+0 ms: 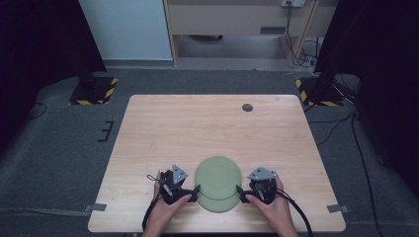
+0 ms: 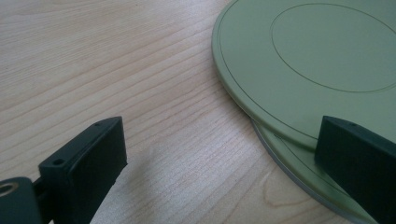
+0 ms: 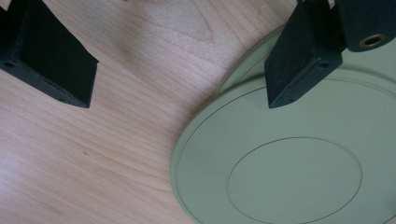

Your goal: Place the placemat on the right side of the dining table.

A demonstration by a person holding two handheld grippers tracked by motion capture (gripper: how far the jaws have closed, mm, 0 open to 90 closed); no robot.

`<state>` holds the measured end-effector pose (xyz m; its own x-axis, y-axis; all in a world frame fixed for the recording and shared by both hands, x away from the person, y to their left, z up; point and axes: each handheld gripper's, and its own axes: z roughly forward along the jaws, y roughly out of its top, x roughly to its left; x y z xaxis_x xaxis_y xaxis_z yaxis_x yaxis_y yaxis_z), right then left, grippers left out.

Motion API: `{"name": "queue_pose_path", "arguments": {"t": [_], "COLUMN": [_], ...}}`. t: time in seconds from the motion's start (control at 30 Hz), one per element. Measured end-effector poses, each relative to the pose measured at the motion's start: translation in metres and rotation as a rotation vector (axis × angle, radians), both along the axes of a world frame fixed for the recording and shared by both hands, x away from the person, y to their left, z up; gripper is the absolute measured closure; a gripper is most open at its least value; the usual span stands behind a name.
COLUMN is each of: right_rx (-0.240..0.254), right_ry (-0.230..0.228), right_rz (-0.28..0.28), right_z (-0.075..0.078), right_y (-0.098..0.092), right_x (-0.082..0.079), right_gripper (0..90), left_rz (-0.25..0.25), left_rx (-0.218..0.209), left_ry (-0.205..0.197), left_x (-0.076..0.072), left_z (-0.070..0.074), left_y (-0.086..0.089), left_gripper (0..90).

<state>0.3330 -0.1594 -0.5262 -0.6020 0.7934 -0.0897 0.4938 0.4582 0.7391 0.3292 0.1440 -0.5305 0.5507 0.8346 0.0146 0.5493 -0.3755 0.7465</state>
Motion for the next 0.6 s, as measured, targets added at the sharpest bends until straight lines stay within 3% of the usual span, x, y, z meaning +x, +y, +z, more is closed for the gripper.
{"name": "queue_pose_path", "arguments": {"t": [0.27,0.6], "right_rx": [0.000,-0.003], "right_ry": [0.008,-0.003], "right_rz": [0.019,-0.004], "right_z": [-0.0002,-0.0004], "right_y": [0.0025,0.0039], "right_x": [-0.0027,0.0012], "right_gripper": [7.7,6.9], "left_rz": [-0.008,0.005], "left_rx": [0.008,0.001], "left_ry": [0.003,0.000], "left_x": [-0.0026,0.0002], "left_z": [-0.0002,-0.0012], "left_y": [-0.0022,-0.0021], "left_gripper": [1.6,1.1]}}
